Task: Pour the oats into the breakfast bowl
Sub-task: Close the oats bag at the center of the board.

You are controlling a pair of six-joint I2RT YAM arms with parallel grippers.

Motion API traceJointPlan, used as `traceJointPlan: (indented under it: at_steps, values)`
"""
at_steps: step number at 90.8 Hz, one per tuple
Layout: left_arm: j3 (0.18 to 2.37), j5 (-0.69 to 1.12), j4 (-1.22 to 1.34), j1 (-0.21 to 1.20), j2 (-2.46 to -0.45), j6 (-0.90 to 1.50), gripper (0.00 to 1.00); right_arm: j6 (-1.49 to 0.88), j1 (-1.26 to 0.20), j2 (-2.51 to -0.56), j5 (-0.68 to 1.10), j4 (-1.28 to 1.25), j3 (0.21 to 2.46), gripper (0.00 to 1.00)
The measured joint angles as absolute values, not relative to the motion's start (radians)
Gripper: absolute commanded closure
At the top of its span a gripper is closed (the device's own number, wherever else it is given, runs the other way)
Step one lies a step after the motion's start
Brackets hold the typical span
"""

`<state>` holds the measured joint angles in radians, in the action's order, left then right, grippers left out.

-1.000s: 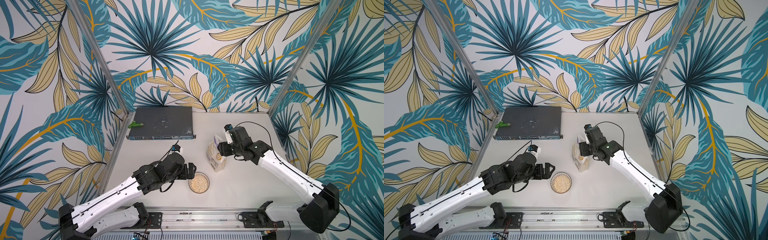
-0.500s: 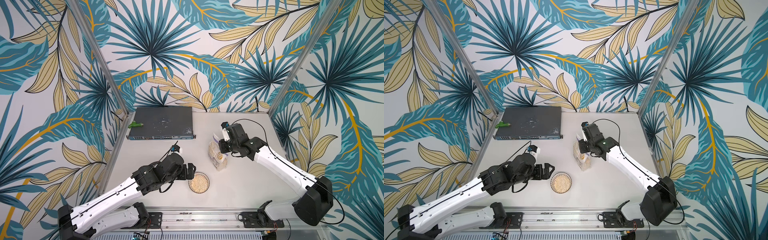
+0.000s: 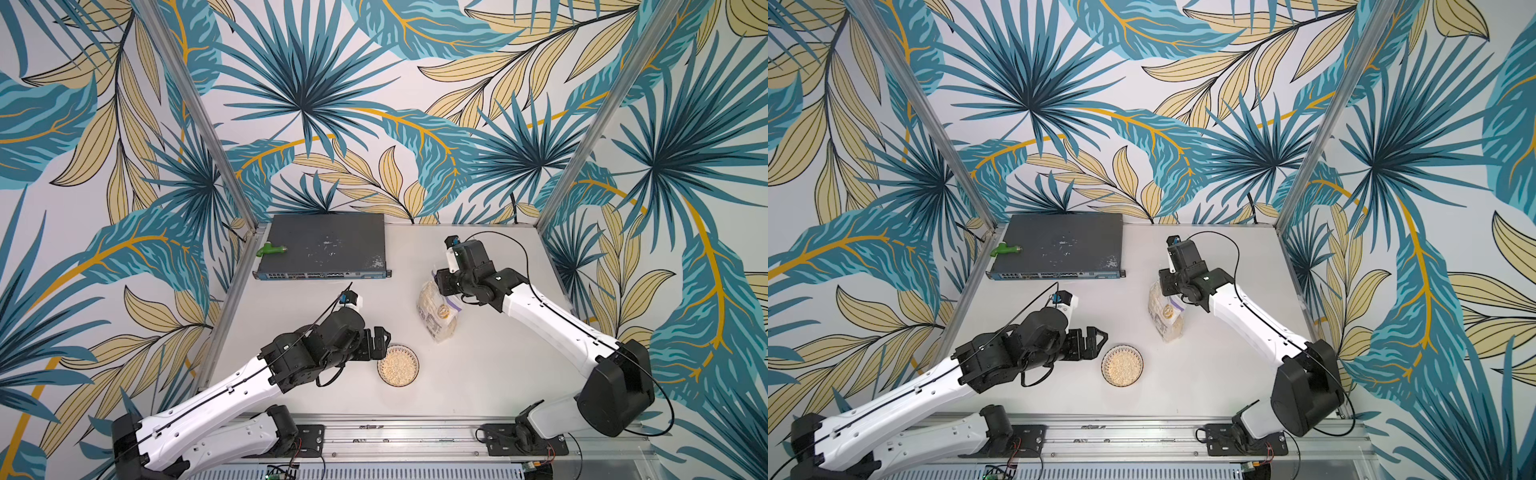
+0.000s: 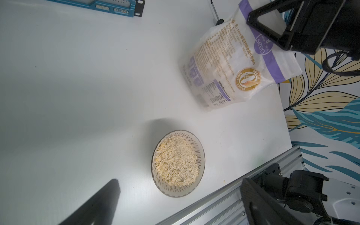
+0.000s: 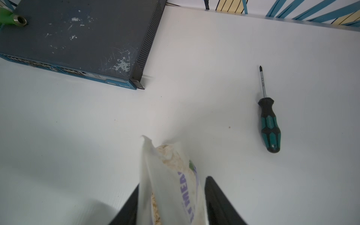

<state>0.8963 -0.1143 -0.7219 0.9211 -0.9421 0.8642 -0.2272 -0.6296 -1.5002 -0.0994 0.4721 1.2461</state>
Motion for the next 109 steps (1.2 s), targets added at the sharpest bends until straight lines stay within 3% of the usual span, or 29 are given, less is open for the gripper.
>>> traceJointPlan:
  at_steps: [20, 22, 26, 28, 36, 45, 56, 68, 71, 73, 74, 75, 77, 92, 94, 97, 99, 105, 109]
  values:
    - [0.896, -0.115, -0.722, 0.921, -0.936, 0.864, 0.0, -0.221, -0.629, -1.516, -0.036, 0.49, 1.286, 1.0]
    - [0.895, -0.115, -0.722, 0.921, -0.935, 0.864, 0.0, -0.221, -0.629, -1.516, -0.036, 0.491, 1.287, 0.88]
    - [0.894, -0.115, -0.722, 0.921, -0.933, 0.865, 0.0, -0.227, -0.629, -1.516, -0.036, 0.493, 1.288, 0.52]
    - [0.894, -0.115, -0.722, 0.921, -0.933, 0.865, 0.0, -0.228, -0.629, -1.516, -0.038, 0.493, 1.289, 0.42]
    - [0.894, -0.115, -0.722, 0.921, -0.931, 0.869, 0.0, -0.228, -0.629, -1.515, -0.046, 0.483, 1.311, 0.26]
    - [0.894, -0.115, -0.722, 0.921, -0.93, 0.872, 0.0, -0.22, -0.628, -1.515, -0.064, 0.466, 1.339, 0.25]
    - [0.894, -0.115, -0.722, 0.921, -0.93, 0.872, 0.0, -0.208, -0.626, -1.537, -0.08, 0.457, 1.367, 0.26]
    - [0.893, -0.107, -0.717, 0.921, -0.93, 0.871, 0.0, -0.192, -0.616, -1.607, -0.084, 0.453, 1.4, 0.34]
    - [0.893, -0.1, -0.713, 0.921, -0.93, 0.87, 0.0, -0.189, -0.615, -1.623, -0.084, 0.453, 1.406, 0.44]
    - [0.893, -0.095, -0.71, 0.921, -0.93, 0.868, 0.0, -0.185, -0.613, -1.634, -0.082, 0.454, 1.411, 0.56]
    - [0.893, -0.092, -0.709, 0.921, -0.93, 0.867, 0.0, -0.183, -0.613, -1.639, -0.082, 0.454, 1.412, 0.66]
    - [0.893, -0.09, -0.707, 0.921, -0.93, 0.865, 0.0, -0.175, -0.612, -1.643, -0.081, 0.454, 1.414, 0.85]
    - [0.893, -0.084, -0.702, 0.921, -0.929, 0.863, 0.0, -0.177, -0.611, -1.653, -0.079, 0.454, 1.418, 0.99]
    - [0.894, -0.063, -0.689, 0.921, -0.917, 0.829, 0.0, -0.167, -0.61, -1.67, -0.058, 0.461, 1.427, 1.0]
    - [0.894, -0.062, -0.688, 0.921, -0.912, 0.818, 0.0, -0.167, -0.61, -1.67, -0.058, 0.462, 1.427, 0.85]
    - [0.894, -0.063, -0.687, 0.922, -0.903, 0.805, 0.0, -0.167, -0.61, -1.667, -0.057, 0.463, 1.427, 0.49]
    - [0.894, -0.065, -0.687, 0.922, -0.896, 0.796, 0.0, -0.174, -0.61, -1.664, -0.056, 0.463, 1.427, 0.36]
    - [0.894, -0.087, -0.688, 0.924, -0.868, 0.77, 0.0, -0.176, -0.61, -1.641, -0.055, 0.463, 1.424, 0.15]
    - [0.895, -0.113, -0.689, 0.925, -0.846, 0.754, 0.0, -0.181, -0.61, -1.61, -0.053, 0.457, 1.41, 0.09]
